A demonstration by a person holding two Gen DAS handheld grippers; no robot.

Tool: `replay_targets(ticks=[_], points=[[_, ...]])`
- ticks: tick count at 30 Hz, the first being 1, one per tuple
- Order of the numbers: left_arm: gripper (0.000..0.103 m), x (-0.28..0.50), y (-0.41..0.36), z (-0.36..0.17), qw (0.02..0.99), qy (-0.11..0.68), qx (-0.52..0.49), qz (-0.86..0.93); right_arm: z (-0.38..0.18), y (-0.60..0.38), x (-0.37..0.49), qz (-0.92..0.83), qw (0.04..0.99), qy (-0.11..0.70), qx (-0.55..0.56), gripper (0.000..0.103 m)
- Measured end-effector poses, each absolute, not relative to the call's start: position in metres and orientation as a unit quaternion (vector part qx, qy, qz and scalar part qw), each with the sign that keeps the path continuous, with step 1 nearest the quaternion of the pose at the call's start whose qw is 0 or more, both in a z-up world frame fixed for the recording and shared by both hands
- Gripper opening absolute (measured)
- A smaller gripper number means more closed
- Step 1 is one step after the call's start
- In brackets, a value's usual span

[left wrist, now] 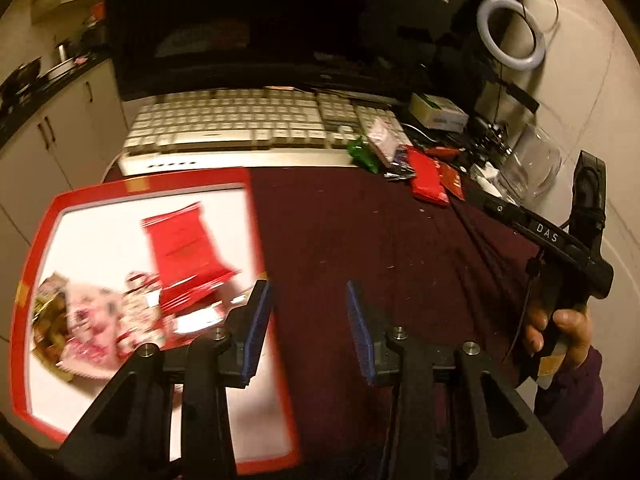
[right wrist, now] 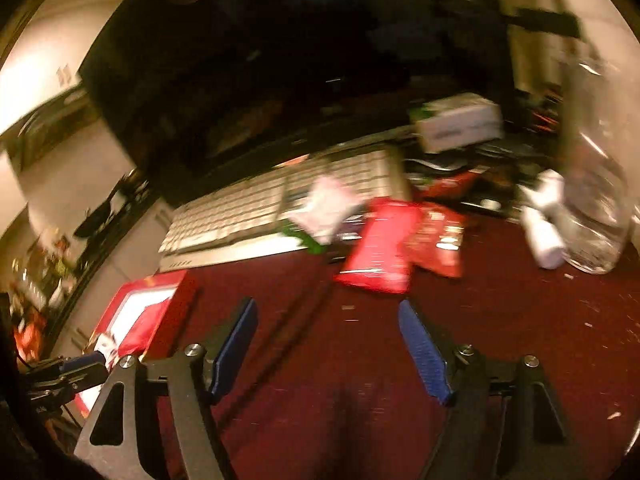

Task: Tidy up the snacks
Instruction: 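Move both grippers back toward the remaining snacks on the table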

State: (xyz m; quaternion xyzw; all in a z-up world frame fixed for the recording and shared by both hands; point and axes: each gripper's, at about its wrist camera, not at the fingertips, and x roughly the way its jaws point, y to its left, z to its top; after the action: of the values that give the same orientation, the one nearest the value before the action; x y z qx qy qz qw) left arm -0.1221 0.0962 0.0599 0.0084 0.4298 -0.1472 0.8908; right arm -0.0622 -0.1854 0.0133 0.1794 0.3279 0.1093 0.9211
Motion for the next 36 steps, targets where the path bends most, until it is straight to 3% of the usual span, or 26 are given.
replay_targets(ticks=[5,9,26,36], points=[[0.037,-0.108,0.054,0.050,0.891,0.431,0.047,-0.136,-0.005,-0.222,-0.062,0.105,0.913,0.332,0.214,0.079],[0.057,-0.096,0.030,0.044,0.901,0.417,0.076,-0.097,-0.010,-0.230,-0.061,0.121,0.904,0.328,0.244,0.083],[0.057,-0.054,0.002,0.027,0.904,0.410,0.112,-0.039,-0.017,-0.229,-0.054,0.143,0.888,0.347,0.266,0.083],[0.058,0.005,-0.029,0.058,0.903,0.386,0.179,-0.060,0.008,-0.219,-0.015,0.104,0.897,0.372,0.213,0.084]])
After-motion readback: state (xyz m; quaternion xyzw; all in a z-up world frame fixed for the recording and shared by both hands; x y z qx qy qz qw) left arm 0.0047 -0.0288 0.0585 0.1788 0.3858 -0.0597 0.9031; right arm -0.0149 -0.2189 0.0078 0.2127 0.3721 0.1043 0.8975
